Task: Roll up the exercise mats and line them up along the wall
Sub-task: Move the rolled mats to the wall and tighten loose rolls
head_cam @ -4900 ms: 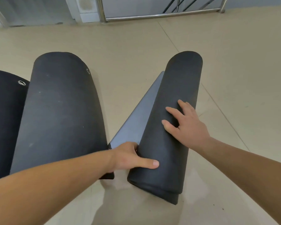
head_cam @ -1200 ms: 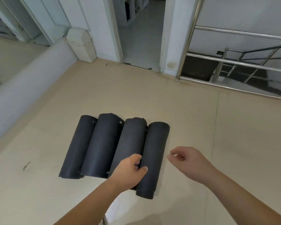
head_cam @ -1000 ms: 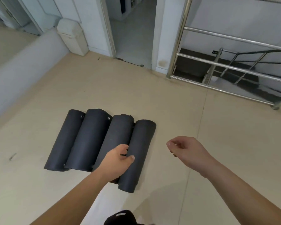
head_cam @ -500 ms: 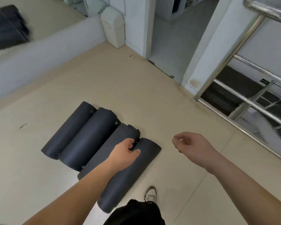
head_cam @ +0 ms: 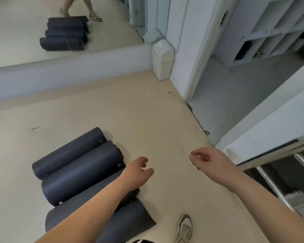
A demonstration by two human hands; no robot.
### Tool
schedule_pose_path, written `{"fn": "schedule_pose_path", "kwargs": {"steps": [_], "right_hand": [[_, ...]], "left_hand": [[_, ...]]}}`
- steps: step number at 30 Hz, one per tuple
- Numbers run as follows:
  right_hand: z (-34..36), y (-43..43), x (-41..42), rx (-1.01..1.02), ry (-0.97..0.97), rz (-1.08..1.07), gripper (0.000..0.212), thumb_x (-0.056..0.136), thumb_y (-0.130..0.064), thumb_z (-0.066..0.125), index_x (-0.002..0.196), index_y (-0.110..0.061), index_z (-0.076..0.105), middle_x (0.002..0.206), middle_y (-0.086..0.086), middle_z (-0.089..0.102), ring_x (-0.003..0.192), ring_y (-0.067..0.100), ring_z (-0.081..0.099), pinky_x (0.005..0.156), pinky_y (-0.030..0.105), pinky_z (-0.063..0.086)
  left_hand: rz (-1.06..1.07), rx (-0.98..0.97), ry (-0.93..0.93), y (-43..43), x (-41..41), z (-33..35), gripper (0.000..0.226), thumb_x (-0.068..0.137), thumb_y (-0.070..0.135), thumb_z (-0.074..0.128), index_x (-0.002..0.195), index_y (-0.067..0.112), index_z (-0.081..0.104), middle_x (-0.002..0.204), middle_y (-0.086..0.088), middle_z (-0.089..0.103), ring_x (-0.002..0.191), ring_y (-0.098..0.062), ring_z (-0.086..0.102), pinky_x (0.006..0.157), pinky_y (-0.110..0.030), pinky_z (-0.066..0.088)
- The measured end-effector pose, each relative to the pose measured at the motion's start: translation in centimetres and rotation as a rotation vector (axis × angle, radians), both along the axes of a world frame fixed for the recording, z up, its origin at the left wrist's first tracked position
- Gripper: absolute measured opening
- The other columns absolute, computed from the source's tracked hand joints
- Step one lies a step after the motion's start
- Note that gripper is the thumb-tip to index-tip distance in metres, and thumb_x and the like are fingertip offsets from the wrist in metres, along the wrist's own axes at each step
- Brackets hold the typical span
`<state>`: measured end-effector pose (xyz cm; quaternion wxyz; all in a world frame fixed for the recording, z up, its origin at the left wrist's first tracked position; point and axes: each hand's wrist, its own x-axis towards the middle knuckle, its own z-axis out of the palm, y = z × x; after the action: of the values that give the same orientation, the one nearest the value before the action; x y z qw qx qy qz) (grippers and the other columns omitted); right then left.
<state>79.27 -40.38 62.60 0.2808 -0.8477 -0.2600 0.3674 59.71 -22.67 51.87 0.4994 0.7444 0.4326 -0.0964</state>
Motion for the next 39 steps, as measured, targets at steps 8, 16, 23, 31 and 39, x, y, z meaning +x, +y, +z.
{"fn": "schedule_pose_path", "kwargs": {"steps": [8,16,23,31,39], "right_hand": [[-1.6,18.4,10.5,-0.029,0.024,0.396,0.015,0.099,-0.037,0.063,0.098,-0.029,0.075,0.09,-0.007,0.075,0.085,0.016,0.072,0.08,0.033,0.056],[-6.1,40.4,15.1,-0.059,0.036,0.675,0.02,0.097,-0.04,0.065,0.104,-0.026,0.076,0.089,-0.008,0.074,0.08,0.012,0.07,0.079,0.032,0.056],[-7.7,58.6,18.8,-0.132,0.06,0.802,0.02,0.098,-0.04,0.063,0.107,-0.026,0.074,0.092,-0.004,0.072,0.087,0.017,0.071,0.071,0.028,0.05],[-12.9,73.6,20.3,-0.225,0.15,1.033,0.017,0.096,-0.044,0.065,0.104,-0.032,0.072,0.092,-0.003,0.073,0.087,0.019,0.073,0.071,0.03,0.054],[-20.6,87.5,23.5,-0.252,0.178,1.299,0.025,0.098,-0.046,0.061,0.118,-0.033,0.067,0.096,-0.002,0.073,0.09,0.018,0.072,0.072,0.029,0.055]], "left_hand": [[0.317,0.038,0.055,7.3,6.7,0.4,0.064,0.098,0.041,0.066,0.155,0.021,0.045,0.144,0.0,0.059,0.112,-0.013,0.062,0.097,-0.027,0.048],[0.581,0.025,0.111,24.3,11.3,-3.6,0.06,0.095,0.041,0.066,0.149,0.019,0.053,0.138,0.0,0.065,0.123,-0.018,0.062,0.107,-0.034,0.049],[0.648,-0.042,0.156,38.4,16.2,-5.8,0.066,0.098,0.04,0.061,0.157,0.016,0.043,0.152,-0.003,0.055,0.131,-0.02,0.058,0.107,-0.032,0.047],[0.764,-0.071,0.257,49.1,18.8,-8.5,0.064,0.101,0.039,0.056,0.159,0.017,0.04,0.152,0.0,0.052,0.131,-0.019,0.057,0.102,-0.029,0.047],[0.855,-0.096,0.424,58.2,19.3,-14.4,0.046,0.095,0.037,0.058,0.136,0.02,0.056,0.13,0.001,0.056,0.112,-0.021,0.06,0.093,-0.032,0.049]]}}
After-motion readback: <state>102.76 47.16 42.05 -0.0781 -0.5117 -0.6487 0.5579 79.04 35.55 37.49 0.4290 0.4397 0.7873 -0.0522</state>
